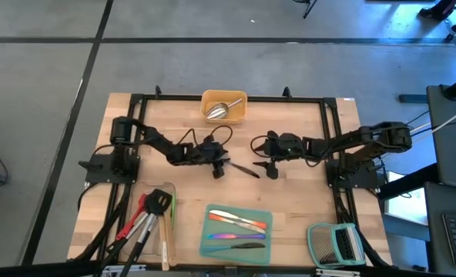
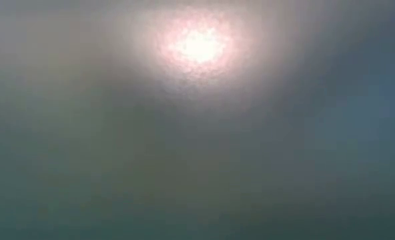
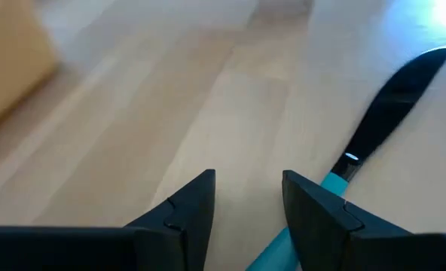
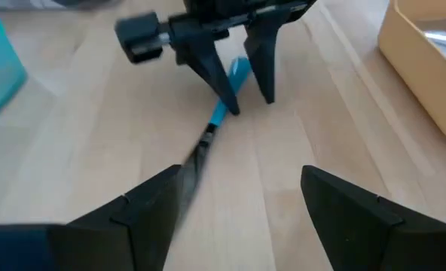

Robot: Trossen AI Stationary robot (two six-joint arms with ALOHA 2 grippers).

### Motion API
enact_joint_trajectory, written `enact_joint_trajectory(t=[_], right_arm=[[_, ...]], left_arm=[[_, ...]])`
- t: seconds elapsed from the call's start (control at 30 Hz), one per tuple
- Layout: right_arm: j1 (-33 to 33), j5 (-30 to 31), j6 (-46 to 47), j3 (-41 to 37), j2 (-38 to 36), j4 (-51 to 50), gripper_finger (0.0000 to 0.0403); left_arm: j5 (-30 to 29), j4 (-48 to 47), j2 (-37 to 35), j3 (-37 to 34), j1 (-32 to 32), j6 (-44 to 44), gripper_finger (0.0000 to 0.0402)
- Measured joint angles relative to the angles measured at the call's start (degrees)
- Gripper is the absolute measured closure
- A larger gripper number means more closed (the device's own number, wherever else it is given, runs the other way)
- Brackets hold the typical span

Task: Pick & Place Kitchen Items
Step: Put the blue table knife into the green bin

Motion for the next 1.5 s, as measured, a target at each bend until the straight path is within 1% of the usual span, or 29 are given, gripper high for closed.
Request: enact_joint_trajectory(t=[0.1, 0.17, 0.33, 0.4, 0.43, 0.47, 0.5, 0.6, 0.63, 0.67, 0.7, 0.73, 0.8, 0.87, 0.93, 1.07, 1.23, 1.33, 1.5], right_arm=[[1.22, -0.02, 0.09, 0.00, 0.00, 1.36, 0.0131], [2.03, -0.02, 0.17, 0.00, 0.00, 2.69, 0.0131], [4.17, 0.02, 0.30, 0.00, 0.00, 5.45, 0.0131], [5.30, 0.68, 1.54, 0.00, 0.00, 6.74, 0.0131], [6.17, 2.23, 2.81, 0.00, 0.00, 7.35, 0.0131], [7.31, 5.35, 4.68, 0.02, 0.00, 7.63, 0.0131], [8.79, 10.45, 7.13, 0.02, 0.00, 7.59, 0.0131], [14.45, 30.46, 13.46, -0.12, 0.00, 7.62, 0.0131], [16.25, 35.95, 14.05, -0.15, 0.00, 7.63, 0.0131], [17.73, 39.91, 13.64, -0.18, 0.00, 7.88, 0.0131], [18.94, 41.64, 11.82, -0.19, 0.00, 8.52, 0.0131], [19.85, 41.66, 9.69, -0.18, 0.00, 9.12, 0.0131], [21.10, 38.79, 5.94, -0.18, 0.00, 10.38, 0.0131], [21.54, 35.12, 4.80, -0.17, 0.00, 11.49, 0.0131], [21.55, 33.07, 4.66, -0.19, 0.00, 11.61, 0.0131], [21.42, 33.46, 4.95, -0.17, 0.39, 11.62, 0.0131], [19.78, 33.44, 6.46, -0.20, 3.16, 12.16, 0.0131], [18.20, 33.44, 8.58, -0.20, 5.98, 13.19, 0.0131], [16.34, 33.48, 10.27, -0.20, 12.35, 17.98, 0.0131]], left_arm=[[-5.89, -0.54, -0.87, -0.20, -1.52, 0.50, 0.0251], [-7.55, -0.15, -1.43, -0.19, -2.10, 1.26, 0.0251], [-7.57, 0.53, -2.07, -0.16, -2.43, 2.36, 0.0251], [-6.30, 1.42, -2.17, -0.14, -3.02, 5.17, 0.0251], [-4.41, 1.89, -2.25, -0.12, -3.34, 6.89, 0.0251], [-1.35, 2.61, -2.27, -0.08, -3.54, 8.94, 0.0251], [2.21, 2.89, -2.31, -0.03, -3.67, 10.86, 0.0251], [11.98, 3.26, -2.33, -0.01, -2.35, 14.16, 0.0251], [14.61, 3.59, -2.33, -0.01, -1.63, 14.31, 0.0251], [17.70, 3.77, -2.36, 0.01, -0.88, 14.77, 0.0251], [20.41, 3.72, -2.40, 0.01, -0.26, 15.42, 0.0251], [22.88, 3.61, -2.40, -0.04, 0.41, 16.20, 0.0251], [26.07, 3.64, -2.46, -0.74, 1.88, 17.91, 0.0251], [27.84, 3.40, -2.46, -1.29, 3.92, 19.67, 0.0251], [28.68, 3.59, -2.49, -2.23, 5.72, 21.90, 0.0251], [30.09, 3.99, -2.49, -4.18, 8.95, 26.21, 0.0251], [36.43, 4.36, -2.33, -4.93, 12.07, 28.06, 0.0251], [39.01, 4.43, -1.31, -4.95, 13.13, 29.24, 0.0251], [42.50, 8.73, 1.48, -4.93, 14.19, 28.52, 0.0251]])
